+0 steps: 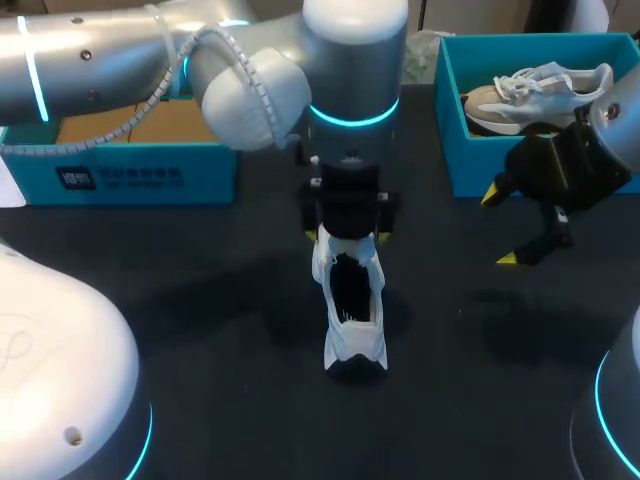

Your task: Take the shoe out of the shoebox, open the shoe tongue, remove and reinsert the insole, then place the shoe into the shoebox

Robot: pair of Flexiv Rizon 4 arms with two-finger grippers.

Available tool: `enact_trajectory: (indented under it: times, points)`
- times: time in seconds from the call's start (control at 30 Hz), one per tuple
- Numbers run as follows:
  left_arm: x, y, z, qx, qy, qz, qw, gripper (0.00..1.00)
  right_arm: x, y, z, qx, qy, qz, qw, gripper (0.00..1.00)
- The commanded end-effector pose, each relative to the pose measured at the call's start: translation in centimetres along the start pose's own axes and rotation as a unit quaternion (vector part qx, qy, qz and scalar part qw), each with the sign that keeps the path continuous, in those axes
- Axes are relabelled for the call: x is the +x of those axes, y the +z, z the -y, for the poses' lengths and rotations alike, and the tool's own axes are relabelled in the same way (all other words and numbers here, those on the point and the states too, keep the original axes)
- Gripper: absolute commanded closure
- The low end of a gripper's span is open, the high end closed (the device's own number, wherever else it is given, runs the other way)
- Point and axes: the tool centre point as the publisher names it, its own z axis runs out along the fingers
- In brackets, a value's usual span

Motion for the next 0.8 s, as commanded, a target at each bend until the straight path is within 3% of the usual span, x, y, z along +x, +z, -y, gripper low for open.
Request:
enact_trajectory:
  times: [0.03,0.3,0.37,0.43,0.47,0.57,0.63,0.8]
  points:
    - [0.8,-0.9,-0.8,-0.01,0.001,-0.007,1.0,0.0,0.0,0.1,0.0,0.002,0.0,0.001,1.0,0.0]
    - [0.3,0.5,-3.1,-0.006,0.017,-0.01,1.0,0.0,0.0,0.1,0.0,0.002,0.0,0.001,1.0,0.0]
    - [0.1,0.5,-3.2,-0.001,0.015,-0.004,1.0,0.3,0.0,0.1,0.0,0.002,0.0,0.001,1.0,0.0]
    - [-0.1,0.5,-3.4,0.0,0.015,-0.001,1.0,0.51,0.0,0.1,0.0,0.002,0.0,0.001,1.0,0.0]
    - [-0.2,0.6,-3.4,0.001,0.018,0.0,1.0,0.56,0.0,0.1,0.0,0.002,0.0,0.001,1.0,0.0]
    - [-0.7,0.6,-3.3,0.004,0.023,0.001,1.0,0.6,0.0,0.1,0.0,0.002,0.0,0.001,1.0,0.0]
    - [-0.9,0.6,-2.9,0.006,0.026,0.005,1.0,0.69,0.0,0.1,0.0,0.002,0.0,0.001,1.0,0.0]
    - [-0.6,0.8,-1.8,0.013,0.029,0.007,0.999,0.66,0.0,0.1,0.0,0.002,0.0,0.001,1.0,0.0]
